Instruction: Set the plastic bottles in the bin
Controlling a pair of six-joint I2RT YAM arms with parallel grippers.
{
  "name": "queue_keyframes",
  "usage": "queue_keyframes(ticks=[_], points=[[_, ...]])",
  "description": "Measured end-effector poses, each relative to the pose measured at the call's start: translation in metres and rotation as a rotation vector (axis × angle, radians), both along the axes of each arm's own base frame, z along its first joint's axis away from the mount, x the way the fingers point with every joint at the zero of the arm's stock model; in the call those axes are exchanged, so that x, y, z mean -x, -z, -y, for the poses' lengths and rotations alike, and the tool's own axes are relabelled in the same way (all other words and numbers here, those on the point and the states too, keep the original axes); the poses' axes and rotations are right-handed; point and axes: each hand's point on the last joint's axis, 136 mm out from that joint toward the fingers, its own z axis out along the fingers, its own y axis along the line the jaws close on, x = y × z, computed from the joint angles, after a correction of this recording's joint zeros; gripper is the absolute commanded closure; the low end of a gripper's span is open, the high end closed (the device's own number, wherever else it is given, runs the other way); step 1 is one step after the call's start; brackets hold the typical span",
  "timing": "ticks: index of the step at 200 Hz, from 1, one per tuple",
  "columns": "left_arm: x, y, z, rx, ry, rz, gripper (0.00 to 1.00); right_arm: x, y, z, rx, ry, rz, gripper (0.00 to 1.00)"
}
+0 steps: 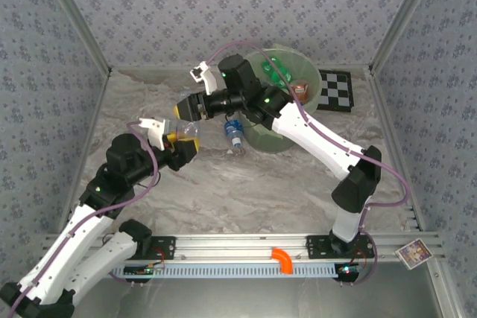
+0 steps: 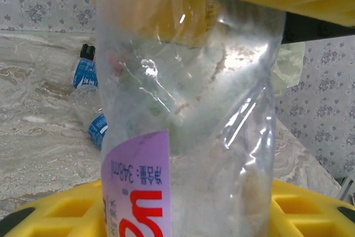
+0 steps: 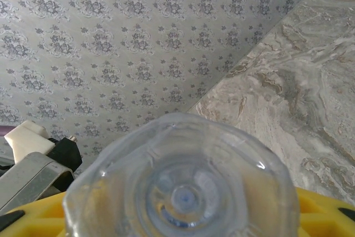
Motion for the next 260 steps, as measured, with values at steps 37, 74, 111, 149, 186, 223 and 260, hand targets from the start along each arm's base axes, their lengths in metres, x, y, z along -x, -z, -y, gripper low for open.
queue_keyframes(ticks=[37,74,111,149,186,223,260], points=[[-0.001,0.000,0.001,-0.006,0.001,0.005,0.19,0.001,-0.004,0.006,0.006,0.013,0.005,0.50],[-0.001,-0.002,0.000,0.008,-0.007,0.004,0.01,-0.007,-0.028,0.034,-0.006,0.087,0.056,0.50],[0.001,-0.010,-0.003,0.026,-0.018,0.030,0.00,-0.032,-0.071,0.101,-0.040,0.279,0.163,0.50],[0.000,-0.011,-0.005,0.038,-0.033,0.022,0.00,-0.044,-0.121,0.176,-0.049,0.509,0.342,0.51],[0.000,-0.012,-0.005,0.048,-0.036,0.016,0.00,-0.064,-0.137,0.226,0.100,0.725,0.565,0.50],[0.001,-0.012,-0.007,0.066,-0.045,0.019,0.00,-0.107,-0.123,0.266,0.332,0.899,0.699,0.50],[0.007,-0.010,-0.011,0.094,-0.052,0.027,0.00,-0.154,-0.084,0.282,0.563,0.980,0.749,0.50]])
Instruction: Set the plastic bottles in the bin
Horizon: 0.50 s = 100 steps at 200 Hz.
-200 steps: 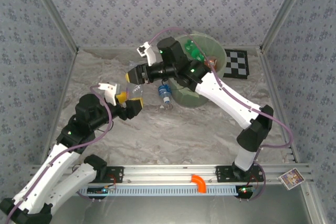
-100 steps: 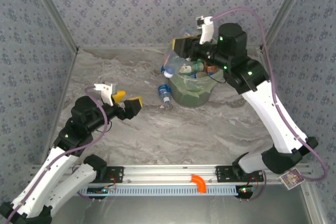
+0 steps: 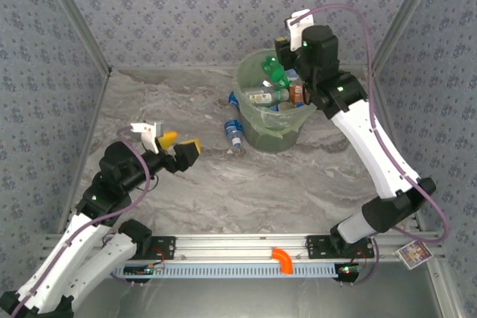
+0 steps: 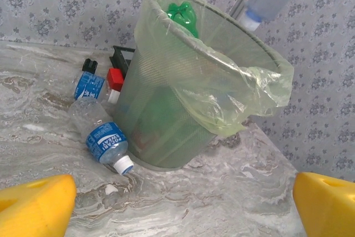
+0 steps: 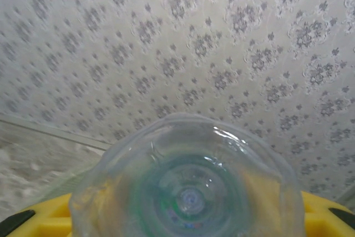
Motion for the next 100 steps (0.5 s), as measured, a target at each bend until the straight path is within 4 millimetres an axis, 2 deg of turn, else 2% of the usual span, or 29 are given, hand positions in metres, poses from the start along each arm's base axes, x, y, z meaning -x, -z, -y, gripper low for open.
queue_keyframes(ticks=[32,71,100], points=[[0.008,0.004,-0.006,0.023,-0.009,0.016,0.00,-0.030,0.035,0.003,0.117,0.044,-0.042,0.50],[0.015,0.003,-0.014,0.039,-0.028,0.047,0.00,-0.059,0.073,0.022,0.171,0.098,-0.116,0.50],[0.016,0.008,-0.017,0.037,-0.038,0.047,0.00,-0.067,0.082,0.028,0.127,0.110,-0.140,0.49]])
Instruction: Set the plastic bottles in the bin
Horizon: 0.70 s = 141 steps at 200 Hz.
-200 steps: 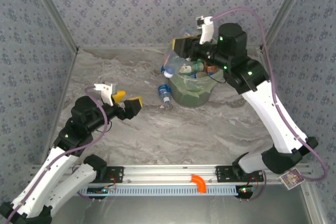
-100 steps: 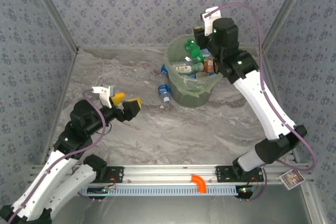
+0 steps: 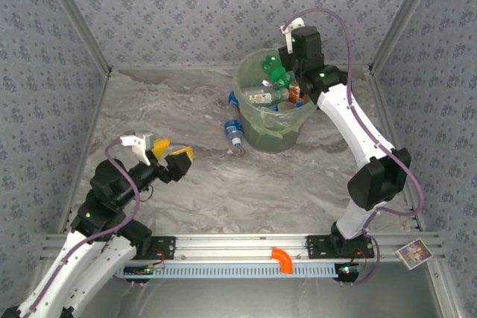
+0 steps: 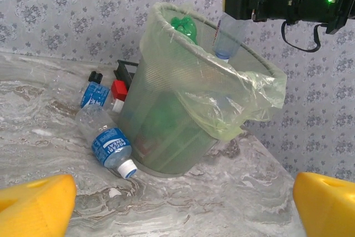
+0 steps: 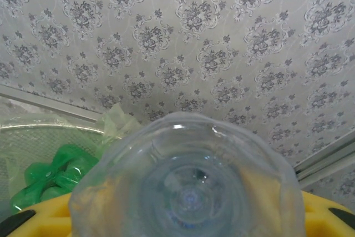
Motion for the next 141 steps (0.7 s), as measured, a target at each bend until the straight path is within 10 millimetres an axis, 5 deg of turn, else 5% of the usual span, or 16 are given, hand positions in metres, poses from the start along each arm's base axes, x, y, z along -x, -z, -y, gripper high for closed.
queue_keyframes(ticks=[94,141], points=[[-0.001,0.001,-0.001,-0.003,-0.010,-0.004,0.00,0.016,0.025,-0.027,-0.206,-0.089,-0.112,0.50],[-0.001,0.001,-0.001,-0.003,-0.010,-0.004,0.00,0.029,0.038,-0.030,-0.126,-0.057,-0.162,0.48]])
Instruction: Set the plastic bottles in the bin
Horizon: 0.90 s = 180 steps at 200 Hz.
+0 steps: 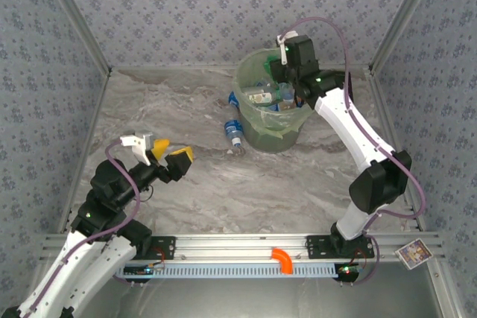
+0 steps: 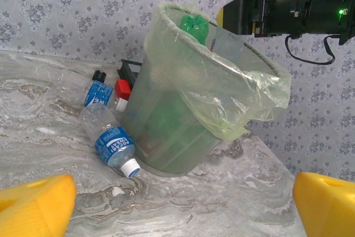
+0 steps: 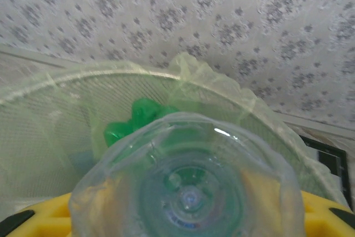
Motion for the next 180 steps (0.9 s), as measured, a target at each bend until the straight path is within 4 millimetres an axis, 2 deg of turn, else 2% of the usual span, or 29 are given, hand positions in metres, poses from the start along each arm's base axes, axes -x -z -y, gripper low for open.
queue_keyframes(ticks=[57,89,123,128,133,159,180], points=[[-0.001,0.000,-0.001,-0.001,-0.006,0.001,0.00,0.012,0.012,0.013,0.122,0.068,-0.048,0.46],[-0.001,0.000,-0.001,-0.001,-0.006,0.000,0.00,0.013,0.020,0.018,0.118,0.075,-0.079,0.37],[-0.001,0.001,-0.001,-0.003,-0.007,-0.002,0.00,0.016,0.027,0.013,0.111,0.052,-0.117,0.21],[-0.001,0.001,-0.001,-0.003,-0.007,-0.004,0.00,0.017,0.026,0.013,0.107,0.052,-0.119,0.15],[-0.001,0.002,-0.001,-0.005,-0.007,-0.006,0.00,0.017,0.024,0.012,0.104,0.051,-0.117,0.13],[0.000,0.004,-0.001,-0.010,-0.007,-0.014,0.00,0.021,0.008,0.010,0.082,0.031,-0.087,0.15],[-0.001,0.004,-0.001,-0.010,-0.007,-0.015,0.00,0.029,-0.017,0.012,0.048,0.021,-0.039,0.19]])
